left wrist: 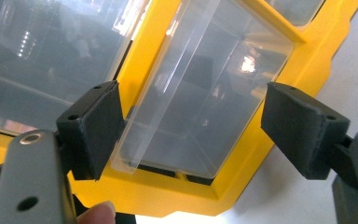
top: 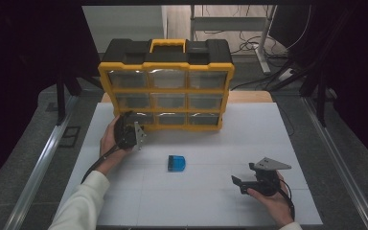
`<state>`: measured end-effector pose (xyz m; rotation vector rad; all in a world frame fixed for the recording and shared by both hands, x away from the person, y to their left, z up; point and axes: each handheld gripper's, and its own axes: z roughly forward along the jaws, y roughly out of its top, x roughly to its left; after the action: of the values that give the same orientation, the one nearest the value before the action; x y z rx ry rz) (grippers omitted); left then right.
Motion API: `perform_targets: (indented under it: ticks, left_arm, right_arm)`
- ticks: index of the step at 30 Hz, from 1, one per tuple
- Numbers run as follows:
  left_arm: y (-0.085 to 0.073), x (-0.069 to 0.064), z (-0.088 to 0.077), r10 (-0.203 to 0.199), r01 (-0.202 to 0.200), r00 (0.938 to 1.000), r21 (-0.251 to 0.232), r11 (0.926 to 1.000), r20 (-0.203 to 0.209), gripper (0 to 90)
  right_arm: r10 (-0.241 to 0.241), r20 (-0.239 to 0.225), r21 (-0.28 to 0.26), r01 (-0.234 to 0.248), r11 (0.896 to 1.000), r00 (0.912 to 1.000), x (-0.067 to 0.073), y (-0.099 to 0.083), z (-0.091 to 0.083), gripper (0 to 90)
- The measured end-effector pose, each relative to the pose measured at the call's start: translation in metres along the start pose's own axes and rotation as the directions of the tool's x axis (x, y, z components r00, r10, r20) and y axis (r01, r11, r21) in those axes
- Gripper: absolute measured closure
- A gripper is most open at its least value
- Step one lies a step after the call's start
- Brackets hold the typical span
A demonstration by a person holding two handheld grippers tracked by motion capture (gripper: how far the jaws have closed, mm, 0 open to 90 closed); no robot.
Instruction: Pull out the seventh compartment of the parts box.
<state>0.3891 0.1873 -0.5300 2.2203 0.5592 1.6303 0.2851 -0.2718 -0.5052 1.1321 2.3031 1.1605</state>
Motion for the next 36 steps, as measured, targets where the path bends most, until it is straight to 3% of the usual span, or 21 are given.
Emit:
perform_targets:
  ticks: [10, 15, 27, 36]
  left_arm:
    - [-0.0003, -0.0045, 0.0061, -0.003, 0.003, 0.9997, -0.012, 0.9999, -0.024, 25.7]
    - [-0.0003, -0.0043, 0.0054, 0.023, -0.023, 0.9991, -0.001, 0.9997, -0.036, 28.1]
    - [0.0003, -0.0053, 0.0050, 0.024, -0.024, 0.9981, -0.008, 0.9997, -0.057, 36.0]
    - [0.0008, -0.0068, 0.0052, 0.049, -0.049, 0.9956, 0.000, 0.9988, -0.080, 39.6]
  right_arm:
    - [0.002, 0.001, 0.002, -0.002, 1.000, 1.0000, -0.0005, -0.0001, 0.0008, 12.7]
    - [0.001, 0.001, 0.003, -0.001, 1.000, 1.0000, -0.0003, -0.0001, 0.0012, 12.7]
    - [0.004, 0.002, 0.002, -0.004, 1.000, 1.0000, -0.0007, 0.0000, 0.0010, 12.9]
    - [0.008, 0.003, -0.002, -0.008, 1.000, 1.0000, -0.0007, 0.0001, 0.0003, 12.9]
